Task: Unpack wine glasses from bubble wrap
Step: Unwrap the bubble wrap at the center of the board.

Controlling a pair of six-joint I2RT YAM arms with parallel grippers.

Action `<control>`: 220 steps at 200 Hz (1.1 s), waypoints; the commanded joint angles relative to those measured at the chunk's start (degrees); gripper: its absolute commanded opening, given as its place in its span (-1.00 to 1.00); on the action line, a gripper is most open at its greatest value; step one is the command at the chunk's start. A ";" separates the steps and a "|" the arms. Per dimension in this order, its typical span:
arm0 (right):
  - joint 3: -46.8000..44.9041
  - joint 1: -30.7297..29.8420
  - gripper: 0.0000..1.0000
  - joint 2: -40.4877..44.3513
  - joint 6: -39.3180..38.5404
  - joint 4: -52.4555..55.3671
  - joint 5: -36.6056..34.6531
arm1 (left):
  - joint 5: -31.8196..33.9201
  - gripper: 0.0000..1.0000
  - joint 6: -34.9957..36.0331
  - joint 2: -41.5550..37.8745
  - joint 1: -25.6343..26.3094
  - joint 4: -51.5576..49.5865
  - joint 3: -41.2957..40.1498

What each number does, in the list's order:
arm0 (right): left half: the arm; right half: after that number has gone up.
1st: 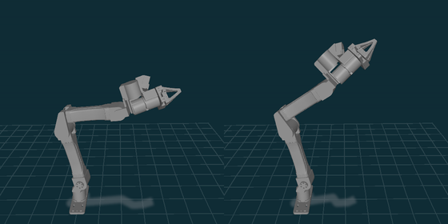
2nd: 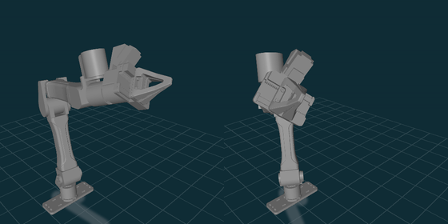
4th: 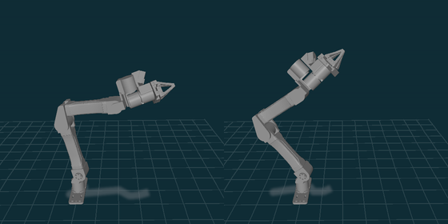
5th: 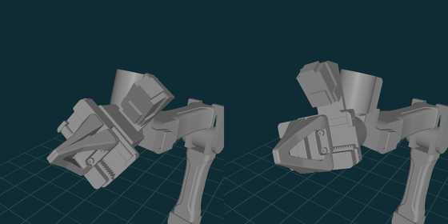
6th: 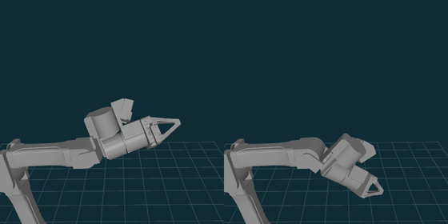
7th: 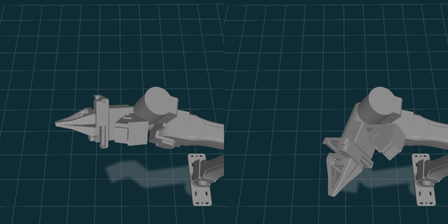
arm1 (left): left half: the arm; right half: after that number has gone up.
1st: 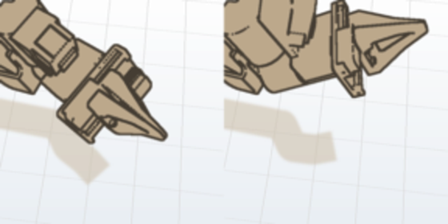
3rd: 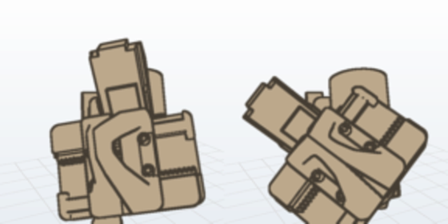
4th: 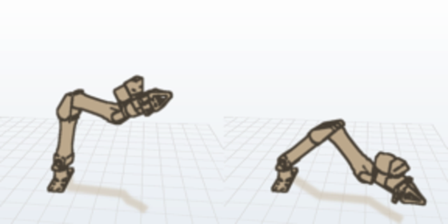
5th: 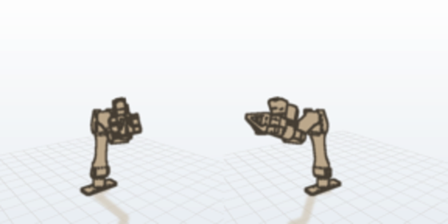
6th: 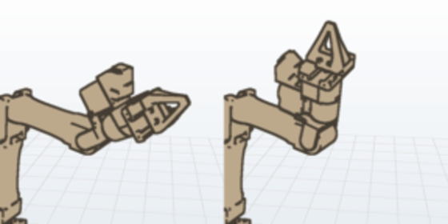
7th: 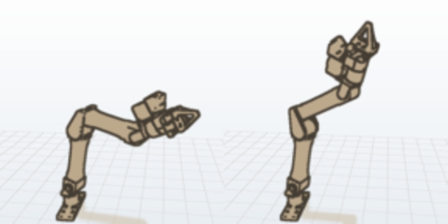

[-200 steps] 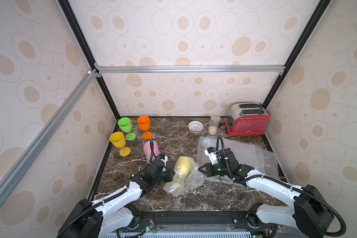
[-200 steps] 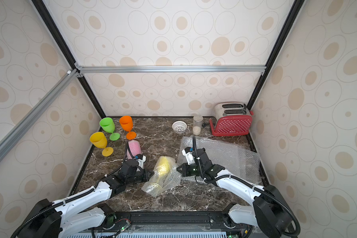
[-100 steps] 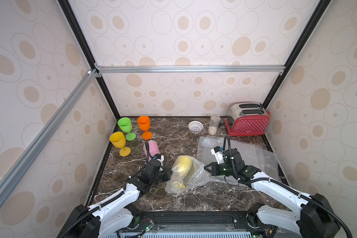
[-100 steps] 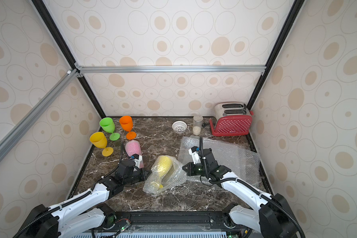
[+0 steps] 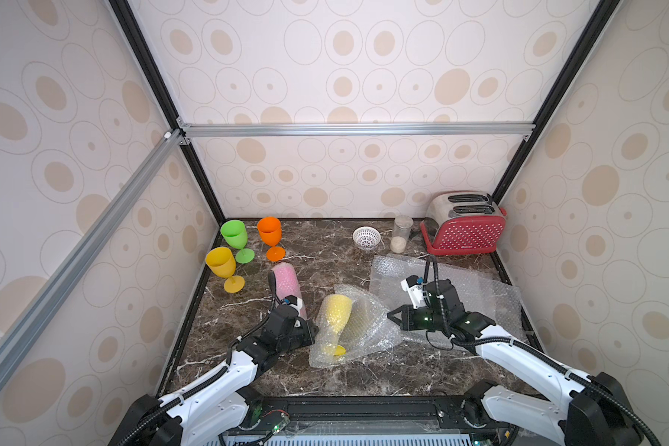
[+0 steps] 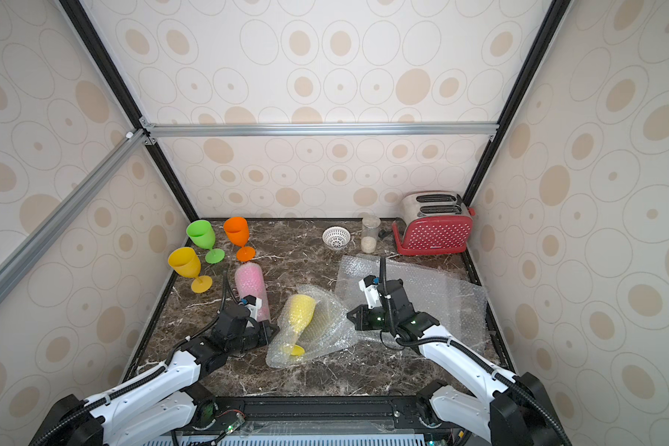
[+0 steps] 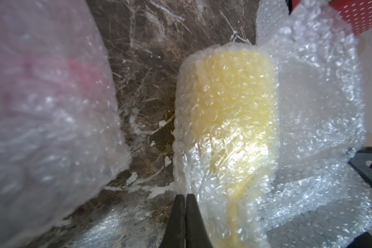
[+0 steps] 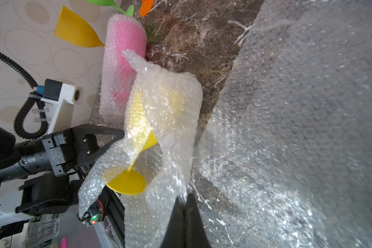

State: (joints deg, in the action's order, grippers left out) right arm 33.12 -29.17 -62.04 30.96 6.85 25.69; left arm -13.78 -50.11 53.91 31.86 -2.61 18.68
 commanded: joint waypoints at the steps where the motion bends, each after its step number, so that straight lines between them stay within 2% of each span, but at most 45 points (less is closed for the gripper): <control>1: 0.12 0.33 -1.00 -1.12 -0.02 -2.38 2.83 | -0.10 -0.64 1.81 -0.38 -0.56 -3.37 2.36; 28: 0.40 0.25 -1.00 -1.29 0.64 -3.51 3.55 | 2.44 -0.16 4.60 0.01 -0.53 -8.07 6.12; 46: 0.71 0.00 -1.00 -1.36 0.60 -3.60 3.92 | 3.77 -0.01 6.46 0.77 -0.55 -10.33 8.92; 85: 1.48 -1.12 -1.00 -1.77 1.04 -4.30 4.11 | 2.16 0.04 7.06 4.26 -0.39 -8.64 14.05; 139: 3.87 -3.99 -1.00 -3.61 1.38 -5.36 3.62 | 3.71 0.10 7.90 12.01 5.42 -5.63 20.87; 177: 5.53 -6.05 -1.00 -4.82 1.56 -6.06 3.31 | 2.80 0.12 8.17 15.76 7.55 -2.67 21.67; 194: 6.11 -6.71 -1.00 -5.13 1.50 -6.15 3.14 | 3.31 0.22 8.92 17.10 8.28 -2.58 21.75; 220: 6.60 -7.48 -1.00 -5.36 1.50 -6.15 3.20 | 5.43 0.23 9.65 18.91 8.84 -3.88 22.08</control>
State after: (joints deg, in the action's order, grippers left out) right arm 38.09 -35.79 -66.83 32.12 1.52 28.71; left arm -10.85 -42.39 71.55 39.97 -6.20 38.30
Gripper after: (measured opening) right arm 0.041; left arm 0.617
